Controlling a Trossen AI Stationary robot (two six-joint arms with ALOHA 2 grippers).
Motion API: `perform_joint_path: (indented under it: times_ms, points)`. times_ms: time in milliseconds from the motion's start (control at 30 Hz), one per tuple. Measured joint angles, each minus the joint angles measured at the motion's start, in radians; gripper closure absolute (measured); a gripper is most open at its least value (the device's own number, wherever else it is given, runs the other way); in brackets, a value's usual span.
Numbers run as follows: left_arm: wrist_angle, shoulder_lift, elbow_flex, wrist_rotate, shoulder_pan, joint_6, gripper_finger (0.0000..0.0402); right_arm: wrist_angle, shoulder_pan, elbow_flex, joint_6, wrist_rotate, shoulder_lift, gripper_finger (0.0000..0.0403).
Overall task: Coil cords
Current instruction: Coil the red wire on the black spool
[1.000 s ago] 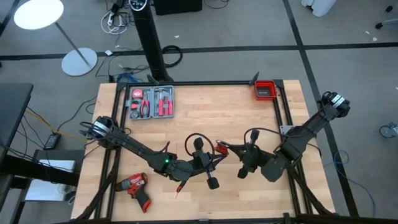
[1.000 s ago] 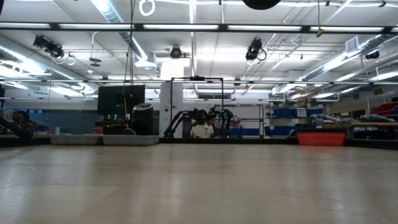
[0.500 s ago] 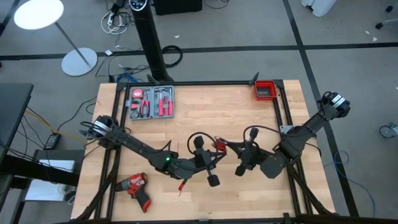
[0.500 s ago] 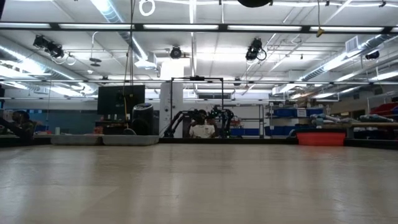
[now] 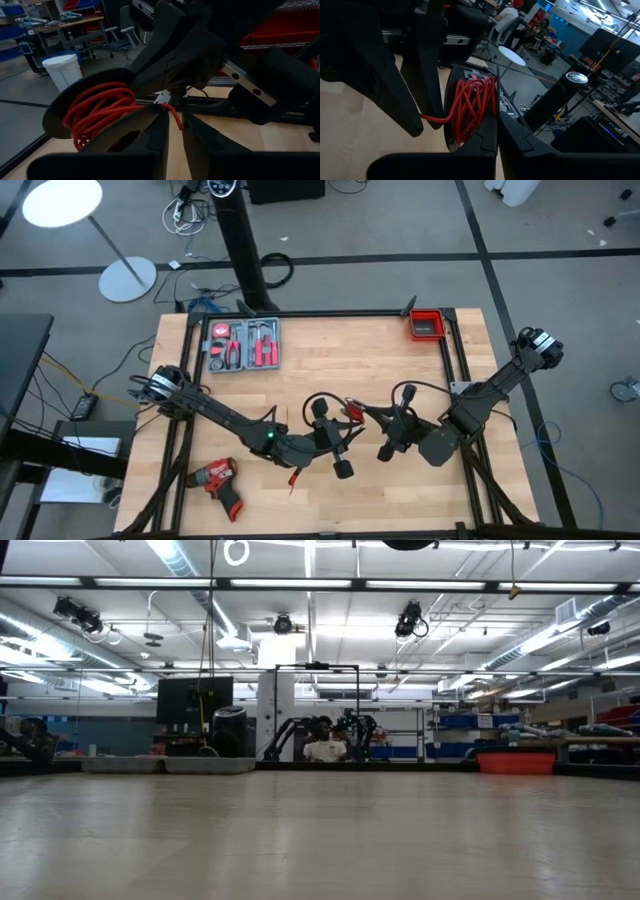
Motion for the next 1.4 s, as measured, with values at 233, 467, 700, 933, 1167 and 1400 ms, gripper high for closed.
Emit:
perform_joint_path:
  times_ms: [233,467,700,933,1167,1400]
  points:
    - [-0.016,0.0,0.0,0.029,0.0,-0.028,0.0344,0.0,0.0,0.0,0.0,-0.001,0.0,0.0403]
    - [-0.024,0.001,0.0,0.06,0.0,-0.052,0.0344,0.034,0.0,0.0,-0.017,-0.001,0.0,0.0402]
    - [-0.02,0.001,0.0,0.105,-0.003,-0.089,0.0344,0.05,0.0,0.0,-0.037,0.024,0.0,0.0402]
    - [-0.032,0.001,0.0,0.101,-0.023,-0.15,0.0344,0.041,0.01,0.0,-0.043,0.059,0.0,0.0402]
    - [-0.095,0.015,0.0,0.089,-0.022,-0.28,0.0344,0.058,0.076,0.0,-0.064,0.152,-0.003,0.0402]
    - [-0.003,0.091,0.0,0.112,-0.008,-0.285,0.0344,0.179,0.112,0.001,-0.164,0.184,-0.003,0.0402]
